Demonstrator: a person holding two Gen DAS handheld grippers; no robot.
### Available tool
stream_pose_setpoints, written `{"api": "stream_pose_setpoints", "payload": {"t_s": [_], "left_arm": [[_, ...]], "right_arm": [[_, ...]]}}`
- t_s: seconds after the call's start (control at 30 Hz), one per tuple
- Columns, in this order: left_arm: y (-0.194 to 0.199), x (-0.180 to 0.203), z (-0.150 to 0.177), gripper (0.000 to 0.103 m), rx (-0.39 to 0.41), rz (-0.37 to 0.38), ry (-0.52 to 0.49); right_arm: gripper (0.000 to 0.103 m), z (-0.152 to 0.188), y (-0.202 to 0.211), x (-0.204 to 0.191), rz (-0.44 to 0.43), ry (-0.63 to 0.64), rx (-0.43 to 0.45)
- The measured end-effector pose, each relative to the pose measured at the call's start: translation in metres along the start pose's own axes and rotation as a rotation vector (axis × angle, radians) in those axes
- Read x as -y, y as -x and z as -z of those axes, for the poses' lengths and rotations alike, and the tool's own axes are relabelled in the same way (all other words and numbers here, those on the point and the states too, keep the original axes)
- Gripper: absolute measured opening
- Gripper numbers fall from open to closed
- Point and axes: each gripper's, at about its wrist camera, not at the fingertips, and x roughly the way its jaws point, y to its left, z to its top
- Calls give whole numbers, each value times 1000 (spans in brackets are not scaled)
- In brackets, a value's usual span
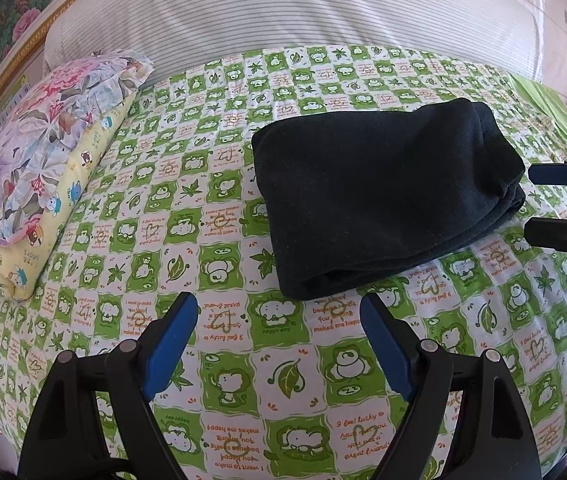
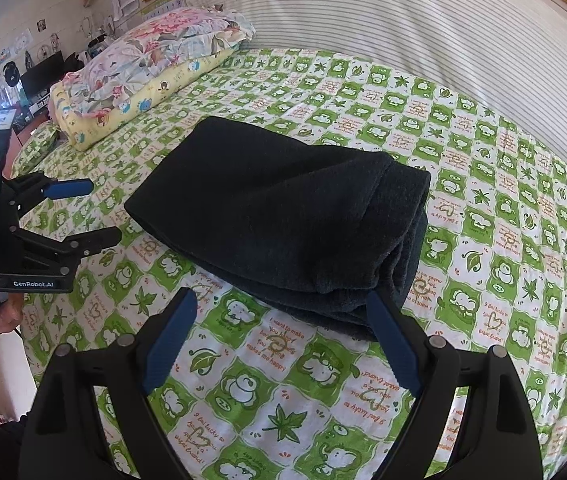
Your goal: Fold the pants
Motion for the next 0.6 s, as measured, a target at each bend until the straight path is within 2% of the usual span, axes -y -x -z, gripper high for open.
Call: {"api": "stream_pose_setpoints", "payload": {"t_s": [0.6], "left_arm": [[-3,2,-2,84,3,1,-12]], "right_arm": [[87,2,-2,0,3,7,-8]]}}
